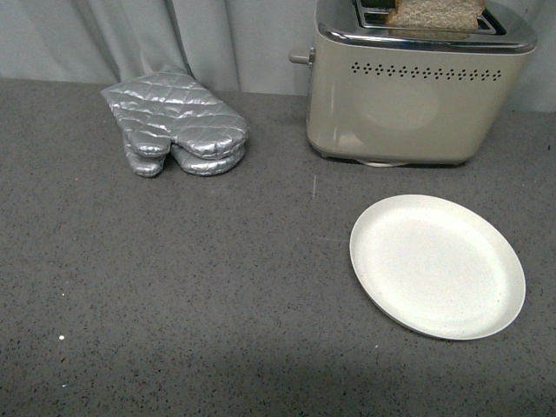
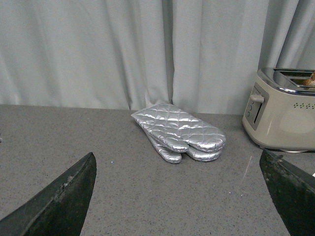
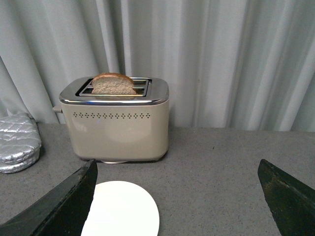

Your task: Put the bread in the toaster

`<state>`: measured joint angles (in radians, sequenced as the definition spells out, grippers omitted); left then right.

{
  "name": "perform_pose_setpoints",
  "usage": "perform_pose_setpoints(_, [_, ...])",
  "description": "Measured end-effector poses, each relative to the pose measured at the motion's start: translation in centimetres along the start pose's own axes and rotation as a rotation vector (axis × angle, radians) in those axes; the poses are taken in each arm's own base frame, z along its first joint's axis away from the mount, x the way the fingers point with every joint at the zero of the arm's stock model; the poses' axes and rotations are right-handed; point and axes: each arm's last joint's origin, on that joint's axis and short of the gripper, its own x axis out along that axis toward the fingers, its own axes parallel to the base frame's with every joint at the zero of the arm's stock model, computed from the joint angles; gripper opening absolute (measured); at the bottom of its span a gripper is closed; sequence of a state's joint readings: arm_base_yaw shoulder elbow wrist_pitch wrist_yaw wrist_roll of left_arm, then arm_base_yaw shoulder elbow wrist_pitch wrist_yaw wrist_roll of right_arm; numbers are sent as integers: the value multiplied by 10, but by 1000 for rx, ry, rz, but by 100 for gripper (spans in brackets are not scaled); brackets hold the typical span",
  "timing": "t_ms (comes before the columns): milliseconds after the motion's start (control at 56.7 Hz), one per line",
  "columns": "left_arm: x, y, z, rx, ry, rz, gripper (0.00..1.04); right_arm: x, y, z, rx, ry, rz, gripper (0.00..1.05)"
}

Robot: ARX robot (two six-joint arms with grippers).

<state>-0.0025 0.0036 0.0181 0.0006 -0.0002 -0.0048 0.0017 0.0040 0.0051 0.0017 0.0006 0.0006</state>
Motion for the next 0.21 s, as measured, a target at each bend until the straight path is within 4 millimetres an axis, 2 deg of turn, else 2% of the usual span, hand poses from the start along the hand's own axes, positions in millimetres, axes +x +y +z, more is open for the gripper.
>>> perform_pose_setpoints(212, [0, 0, 0, 0, 0, 0, 98, 0, 0, 0, 0, 0, 0, 95])
